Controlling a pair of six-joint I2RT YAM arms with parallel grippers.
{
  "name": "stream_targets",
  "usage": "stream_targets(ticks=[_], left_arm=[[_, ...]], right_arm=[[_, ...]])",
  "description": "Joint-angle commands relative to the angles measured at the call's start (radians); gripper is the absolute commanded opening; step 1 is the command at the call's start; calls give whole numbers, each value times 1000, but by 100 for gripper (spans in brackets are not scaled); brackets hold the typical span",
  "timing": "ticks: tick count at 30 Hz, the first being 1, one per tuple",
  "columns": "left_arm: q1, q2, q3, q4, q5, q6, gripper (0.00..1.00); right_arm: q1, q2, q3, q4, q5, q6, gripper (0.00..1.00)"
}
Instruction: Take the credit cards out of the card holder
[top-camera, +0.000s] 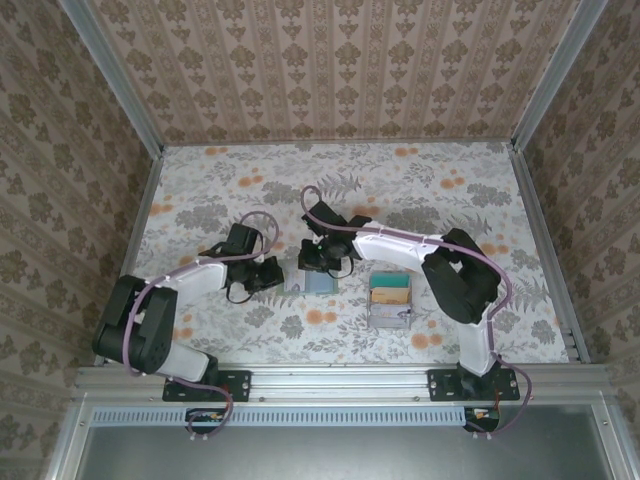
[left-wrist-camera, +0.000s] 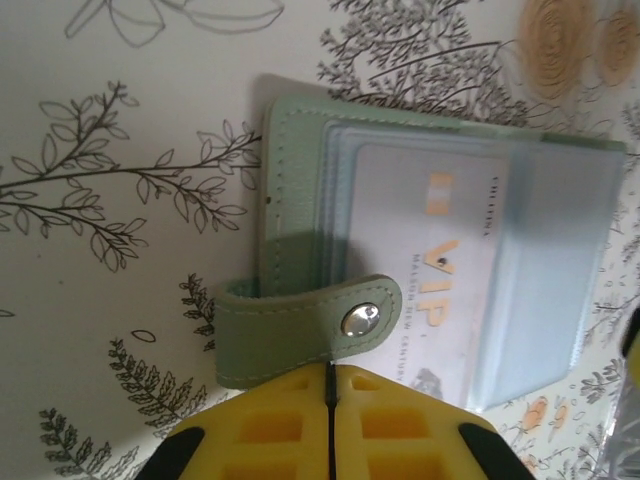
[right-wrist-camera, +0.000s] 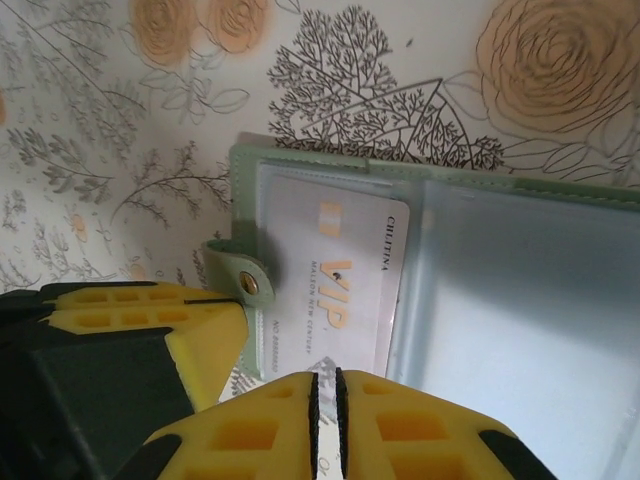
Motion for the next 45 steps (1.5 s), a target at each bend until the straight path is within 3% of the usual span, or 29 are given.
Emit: stream_targets(ticks=[1,26,45], left_arm=[[4,28,-1,3,-3,6,7],[2,51,1,-3,5,-3,2],[-5,56,8,-9,1,0,1]], right_arm=[[0,29,-23,39,-51,38,17],[-25,95,-72,132,-125,83,19],[-32,62,-94,98,-93,78,19]])
